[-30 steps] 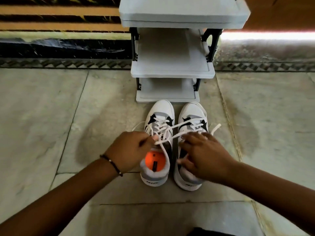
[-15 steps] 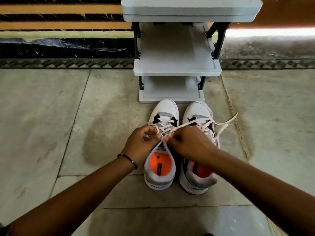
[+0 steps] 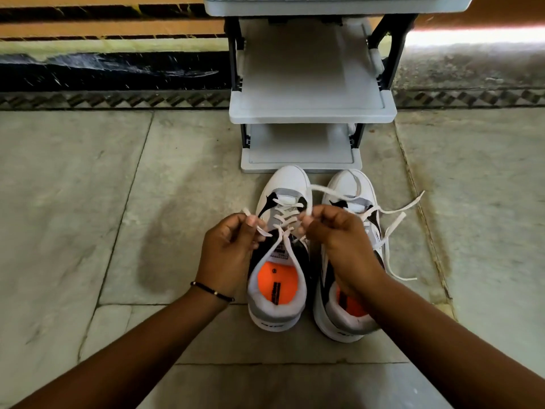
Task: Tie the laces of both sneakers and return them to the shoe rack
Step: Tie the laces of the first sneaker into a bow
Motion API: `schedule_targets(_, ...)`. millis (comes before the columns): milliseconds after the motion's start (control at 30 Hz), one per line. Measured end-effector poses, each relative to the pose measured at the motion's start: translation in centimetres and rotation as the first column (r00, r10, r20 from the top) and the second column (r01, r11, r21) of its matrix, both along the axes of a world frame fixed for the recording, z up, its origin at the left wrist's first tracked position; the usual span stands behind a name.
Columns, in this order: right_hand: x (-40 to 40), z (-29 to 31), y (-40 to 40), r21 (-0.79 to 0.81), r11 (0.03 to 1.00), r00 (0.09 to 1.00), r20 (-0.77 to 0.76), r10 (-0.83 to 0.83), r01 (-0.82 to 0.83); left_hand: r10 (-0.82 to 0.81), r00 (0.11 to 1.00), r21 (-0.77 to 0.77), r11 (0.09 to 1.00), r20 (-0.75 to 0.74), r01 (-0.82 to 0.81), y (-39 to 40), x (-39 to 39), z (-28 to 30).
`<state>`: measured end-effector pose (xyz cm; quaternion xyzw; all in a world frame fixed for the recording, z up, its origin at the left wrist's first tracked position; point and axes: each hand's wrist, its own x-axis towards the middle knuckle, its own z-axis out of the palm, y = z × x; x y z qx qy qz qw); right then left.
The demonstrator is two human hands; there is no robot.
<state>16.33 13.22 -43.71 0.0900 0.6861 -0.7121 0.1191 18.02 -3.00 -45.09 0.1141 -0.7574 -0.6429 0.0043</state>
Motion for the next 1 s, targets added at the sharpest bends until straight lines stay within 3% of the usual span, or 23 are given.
schedule_targets(167,-0.3,0.7,0.3,-0.34,0.92,0.969,0.211,-0.128,0.195,0.064,0.985,0.316,0.942,0.158,-0.112,-0.2,0.5,-0.1)
schedule_targets(267,0.1,1.1,0.1,-0.346,0.927,0.977,0.196,-0.079,0.144,0.062,0.998,0.185,0.981,0.021,-0.065,-0.6,0.8,0.8)
schedule_targets(333,0.3,1.0,0.0,-0.174,0.984,0.996,0.089,-0.009,0.024,0.027,0.995,0.027,0.999,-0.098,-0.024,-0.9,1.0,1.4)
schedule_targets(400,0.3,1.0,-0.3,0.109,0.988,0.993,-0.022,0.116,-0.113,-0.029,0.984,-0.078,0.997,-0.174,0.015,-1.2,1.0,2.0)
schedule_targets(467,0.2,1.2,-0.6,0.434,0.86,0.925,-0.134,0.355,-0.268,-0.141,0.964,-0.188,0.977,-0.227,0.098,-1.3,0.9,2.7)
schedule_targets(533,0.4,1.1,-1.2,0.598,0.711,0.813,-0.162,0.559,-0.369,-0.25,0.932,-0.295,0.94,-0.264,0.169,-1.0,0.4,3.5)
schedule_targets(600,0.8,1.1,-1.6,0.577,0.71,0.788,-0.176,0.59,-0.403,-0.336,0.903,-0.379,0.898,-0.267,0.222,-0.7,-0.1,4.1)
schedule_targets(767,0.9,1.9,-1.2,0.389,0.877,0.893,-0.228,0.389,-0.282,-0.459,0.884,-0.508,0.784,-0.088,0.357,-1.3,-0.6,3.7)
schedule_targets(867,0.8,2.4,-0.7,0.205,0.925,0.92,-0.163,0.356,-0.321,-0.505,0.862,-0.633,0.68,-0.039,0.37,-2.0,-0.4,3.2)
schedule_targets(933,0.7,2.7,-0.3,0.064,0.951,0.948,-0.087,0.308,-0.303,-0.517,0.856,-0.62,0.678,-0.022,0.394,-2.2,-0.5,3.3)
schedule_targets(1000,0.5,2.6,0.3,0.044,0.949,0.949,-0.042,0.313,-0.312,-0.56,0.828,-0.601,0.652,0.03,0.462,-2.0,-0.6,3.5)
